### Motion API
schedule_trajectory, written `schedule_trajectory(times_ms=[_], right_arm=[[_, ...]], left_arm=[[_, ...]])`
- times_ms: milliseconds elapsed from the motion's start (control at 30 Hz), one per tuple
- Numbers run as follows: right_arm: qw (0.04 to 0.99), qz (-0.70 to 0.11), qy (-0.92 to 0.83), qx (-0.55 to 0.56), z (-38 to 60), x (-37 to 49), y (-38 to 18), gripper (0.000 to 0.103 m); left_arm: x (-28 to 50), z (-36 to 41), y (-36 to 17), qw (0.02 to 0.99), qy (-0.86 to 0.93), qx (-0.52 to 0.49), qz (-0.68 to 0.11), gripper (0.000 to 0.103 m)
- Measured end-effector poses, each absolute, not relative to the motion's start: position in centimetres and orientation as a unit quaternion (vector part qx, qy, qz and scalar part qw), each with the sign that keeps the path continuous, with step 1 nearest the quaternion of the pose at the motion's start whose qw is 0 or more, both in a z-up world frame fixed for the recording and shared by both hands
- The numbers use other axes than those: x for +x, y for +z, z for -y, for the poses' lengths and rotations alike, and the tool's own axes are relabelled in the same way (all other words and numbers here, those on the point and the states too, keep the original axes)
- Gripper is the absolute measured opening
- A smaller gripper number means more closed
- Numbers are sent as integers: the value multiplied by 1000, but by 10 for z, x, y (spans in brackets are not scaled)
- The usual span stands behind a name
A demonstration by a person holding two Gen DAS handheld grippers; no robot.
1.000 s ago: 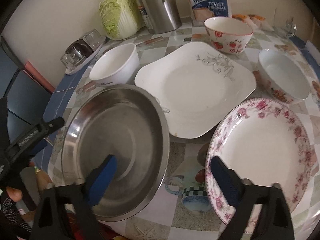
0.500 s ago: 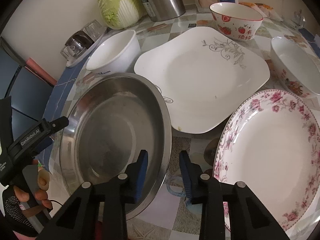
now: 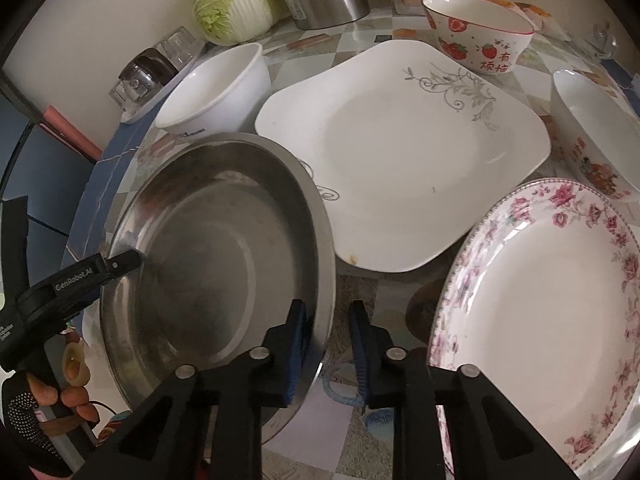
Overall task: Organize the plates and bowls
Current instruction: 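Reach the left tool to the steel basin rim and close on it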
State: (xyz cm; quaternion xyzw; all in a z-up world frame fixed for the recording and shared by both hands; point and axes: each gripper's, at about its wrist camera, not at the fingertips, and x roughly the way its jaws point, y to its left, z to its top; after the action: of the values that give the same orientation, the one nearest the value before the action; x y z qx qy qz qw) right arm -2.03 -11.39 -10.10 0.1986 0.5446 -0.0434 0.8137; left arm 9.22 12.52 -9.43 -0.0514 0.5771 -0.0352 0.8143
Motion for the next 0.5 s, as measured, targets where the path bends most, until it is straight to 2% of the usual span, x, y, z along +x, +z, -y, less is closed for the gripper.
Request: schedule_trajectory(times_ms=[33,100,133,200,500], right_arm=[[814,-545,-42,197,113,-19,-101,19],[815,-544,-43,193,111,-18,-101,19],[816,-544,-43,192,111,-19,-101,18],[818,-542,-39,189,109,-19,-99,14],[833,-530,-40,154,104,-23,-86,14]], left_arm=[[92,-124,-95,814,-36,-50,-577,51],[92,-122,-95,815,-39,-49,-576,37],[92,-121,-94,814,-44,-52,-577,33],[92,-119,-95,813,-48,-52,-578,31],[86,-132,-86,814,-52,-80,-573,28]])
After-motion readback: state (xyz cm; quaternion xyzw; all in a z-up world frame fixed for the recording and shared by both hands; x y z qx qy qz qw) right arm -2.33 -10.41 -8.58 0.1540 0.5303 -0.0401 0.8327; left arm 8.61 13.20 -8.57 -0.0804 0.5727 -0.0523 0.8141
